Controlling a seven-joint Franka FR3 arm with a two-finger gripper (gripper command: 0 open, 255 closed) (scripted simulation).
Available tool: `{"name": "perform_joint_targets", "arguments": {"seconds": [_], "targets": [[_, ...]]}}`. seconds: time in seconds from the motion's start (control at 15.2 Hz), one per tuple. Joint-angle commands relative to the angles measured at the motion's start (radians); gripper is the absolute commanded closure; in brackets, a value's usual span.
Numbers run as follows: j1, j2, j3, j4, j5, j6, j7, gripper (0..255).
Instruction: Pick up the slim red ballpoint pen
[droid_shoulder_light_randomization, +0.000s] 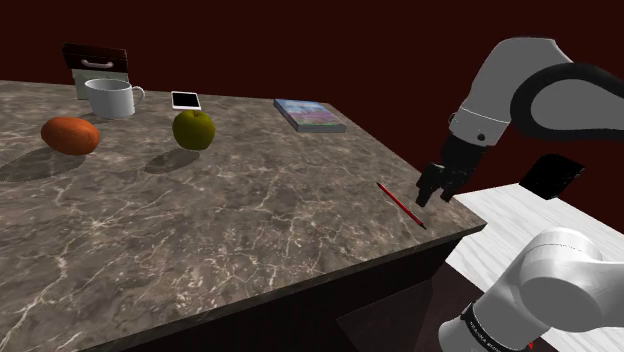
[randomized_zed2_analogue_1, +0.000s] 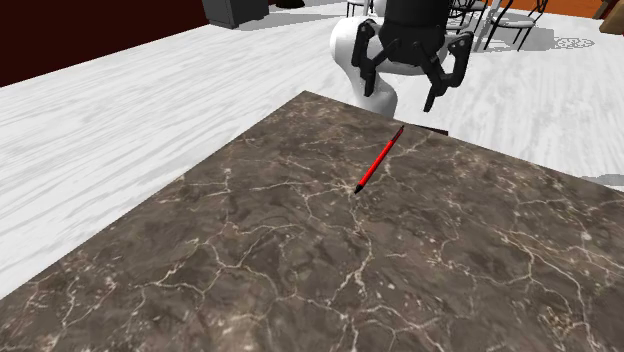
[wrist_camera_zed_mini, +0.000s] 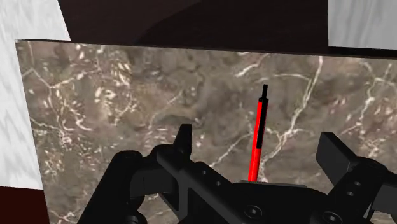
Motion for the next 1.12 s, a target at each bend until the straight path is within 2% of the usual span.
{"name": "perform_joint_targets", "arguments": {"seconds": [0.0,0.59,0.66,1.06], "targets": [[0.020,-0.031,0.037,-0.036,0.045,0.004,0.050,0],[0.028,-0.035,0.050,-0.139,0.060,0.103,0.045,0],[0.028,-0.031,0.050,-0.139,0.060,0.107,0.045,255],[0.028,-0.020,0.053,-0.133,0.062,0.113,0.047,255]]}}
